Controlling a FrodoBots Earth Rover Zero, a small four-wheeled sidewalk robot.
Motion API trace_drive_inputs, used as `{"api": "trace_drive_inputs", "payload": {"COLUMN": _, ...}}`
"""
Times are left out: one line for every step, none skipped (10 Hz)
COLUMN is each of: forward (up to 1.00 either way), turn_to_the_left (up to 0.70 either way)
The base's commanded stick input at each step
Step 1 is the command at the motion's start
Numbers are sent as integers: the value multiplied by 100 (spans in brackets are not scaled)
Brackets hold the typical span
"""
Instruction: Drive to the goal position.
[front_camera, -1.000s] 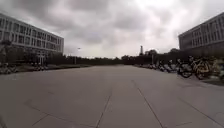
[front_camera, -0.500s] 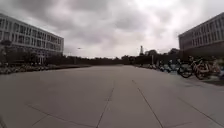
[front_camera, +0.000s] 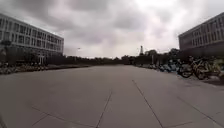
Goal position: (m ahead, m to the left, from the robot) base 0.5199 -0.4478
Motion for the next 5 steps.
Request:
{"api": "trace_drive_inputs", "payload": {"forward": 5, "turn_to_the_left": 0}}
{"api": "trace_drive_inputs", "payload": {"forward": 5, "turn_to_the_left": 0}}
{"api": "trace_drive_inputs", "payload": {"forward": 5, "turn_to_the_left": 0}}
{"api": "trace_drive_inputs", "payload": {"forward": 5, "turn_to_the_left": 0}}
{"api": "trace_drive_inputs", "payload": {"forward": 5, "turn_to_the_left": 0}}
